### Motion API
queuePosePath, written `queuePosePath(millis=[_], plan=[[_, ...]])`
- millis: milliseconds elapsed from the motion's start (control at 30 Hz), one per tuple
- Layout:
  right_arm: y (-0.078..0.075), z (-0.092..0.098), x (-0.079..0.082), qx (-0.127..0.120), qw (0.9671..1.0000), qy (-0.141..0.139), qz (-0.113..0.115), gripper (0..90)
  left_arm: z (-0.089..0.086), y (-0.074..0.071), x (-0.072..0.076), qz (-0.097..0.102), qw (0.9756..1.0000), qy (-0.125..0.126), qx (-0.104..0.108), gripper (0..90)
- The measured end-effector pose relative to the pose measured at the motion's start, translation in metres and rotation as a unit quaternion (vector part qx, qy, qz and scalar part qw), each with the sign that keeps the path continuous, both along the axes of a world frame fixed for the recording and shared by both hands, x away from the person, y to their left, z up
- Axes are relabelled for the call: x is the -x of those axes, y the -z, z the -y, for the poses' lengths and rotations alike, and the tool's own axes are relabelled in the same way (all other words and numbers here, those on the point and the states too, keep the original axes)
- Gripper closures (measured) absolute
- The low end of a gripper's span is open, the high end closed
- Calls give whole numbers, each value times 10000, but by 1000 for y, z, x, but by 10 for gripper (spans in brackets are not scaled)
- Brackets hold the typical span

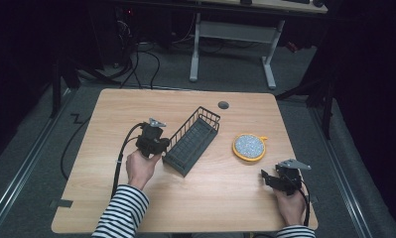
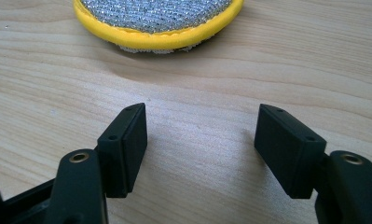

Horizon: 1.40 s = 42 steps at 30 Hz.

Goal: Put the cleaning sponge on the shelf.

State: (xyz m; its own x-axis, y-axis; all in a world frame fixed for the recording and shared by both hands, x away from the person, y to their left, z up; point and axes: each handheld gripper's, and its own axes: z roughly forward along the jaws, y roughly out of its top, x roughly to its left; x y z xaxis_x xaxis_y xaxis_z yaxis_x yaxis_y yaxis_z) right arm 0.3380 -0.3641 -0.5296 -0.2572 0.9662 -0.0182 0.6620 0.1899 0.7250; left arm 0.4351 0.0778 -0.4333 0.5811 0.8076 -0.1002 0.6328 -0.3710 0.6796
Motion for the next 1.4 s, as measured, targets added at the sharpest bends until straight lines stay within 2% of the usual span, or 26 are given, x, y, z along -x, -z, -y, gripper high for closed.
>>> queuePosePath(millis=[133,233,333,433,500,600,633,733,900,1000,1400], plan=[[0,0,0,0,10000,-1,1,346,-1,0,-6,-1,10000,23,-13,857],[0,0,0,1,10000,-3,0,346,-7,2,-14,-23,9998,-20,190,857],[0,0,0,0,10000,-3,1,346,-9,2,-19,-17,9998,-18,185,852],[0,0,0,0,10000,-3,1,346,-6,0,-27,49,10000,13,19,850],[0,0,0,-1,10000,-1,1,346,-6,1,-31,16,10000,25,65,849],[0,0,0,-3,10000,1,1,346,-4,1,-35,41,10000,18,22,848],[0,0,0,-4,10000,4,1,347,-1,1,-40,93,9999,57,-51,849],[0,0,0,-10,10000,18,-3,348,0,1,-44,102,9999,94,-27,850],[0,0,0,-8,10000,29,-1,348,7,1,-51,177,9997,121,-103,851],[0,0,0,0,10000,25,0,348,6,4,-56,178,9998,96,90,849],[0,0,0,-1,10000,32,-1,348,7,7,-60,207,9994,-9,285,842]])
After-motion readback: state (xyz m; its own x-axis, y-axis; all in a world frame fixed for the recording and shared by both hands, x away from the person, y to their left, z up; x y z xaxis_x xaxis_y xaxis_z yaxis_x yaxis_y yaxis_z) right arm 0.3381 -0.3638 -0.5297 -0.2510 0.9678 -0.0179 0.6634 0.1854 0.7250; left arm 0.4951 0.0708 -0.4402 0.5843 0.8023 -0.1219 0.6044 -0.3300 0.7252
